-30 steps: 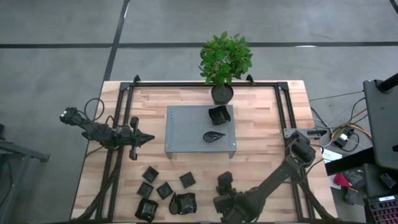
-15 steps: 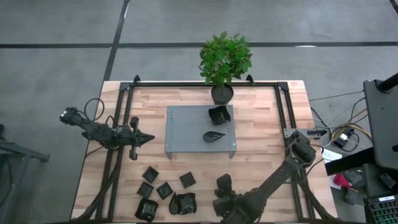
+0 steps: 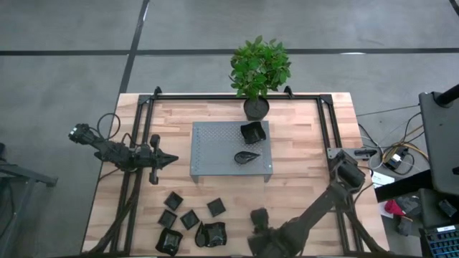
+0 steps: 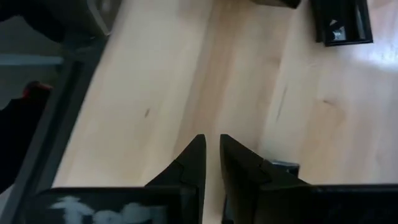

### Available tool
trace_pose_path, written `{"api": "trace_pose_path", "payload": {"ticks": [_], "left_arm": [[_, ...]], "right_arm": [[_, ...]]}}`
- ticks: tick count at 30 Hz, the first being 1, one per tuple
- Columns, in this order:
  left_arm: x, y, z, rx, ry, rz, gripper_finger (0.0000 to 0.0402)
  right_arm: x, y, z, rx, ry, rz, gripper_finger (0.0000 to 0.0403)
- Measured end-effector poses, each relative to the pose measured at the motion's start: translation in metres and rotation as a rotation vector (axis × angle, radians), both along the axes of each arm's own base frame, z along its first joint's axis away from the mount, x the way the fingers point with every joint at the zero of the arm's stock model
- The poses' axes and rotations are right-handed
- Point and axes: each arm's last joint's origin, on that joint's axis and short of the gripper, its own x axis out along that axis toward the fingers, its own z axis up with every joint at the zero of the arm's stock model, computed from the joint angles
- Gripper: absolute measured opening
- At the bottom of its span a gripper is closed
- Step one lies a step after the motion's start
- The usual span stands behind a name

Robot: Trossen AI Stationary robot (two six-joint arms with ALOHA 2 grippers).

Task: Pick & Place Mini shaped plates
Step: Stack the black drop-shaped plate on the black drop-shaped plates on the shelf

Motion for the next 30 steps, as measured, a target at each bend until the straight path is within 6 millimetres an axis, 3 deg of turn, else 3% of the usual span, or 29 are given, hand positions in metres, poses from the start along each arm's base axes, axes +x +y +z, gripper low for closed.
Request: {"api": "trace_pose_path", "payload": {"ticks": [14, 26, 30], "left_arm": [[0.000, 0.000, 0.000, 0.000, 0.000, 0.001, 0.0000], [0.000, 0.000, 0.000, 0.000, 0.000, 0.000, 0.0000], [0.000, 0.000, 0.000, 0.000, 0.000, 0.000, 0.0000]], "right_arm": [[-0.010, 0.000, -0.007, -0.033, 0.042, -0.050, 0.0045], [-0.005, 0.002, -0.004, -0.099, -0.041, 0.033, 0.0043], [-0.008, -0.001, 0.006, -0.098, -0.037, 0.046, 0.0040]]}}
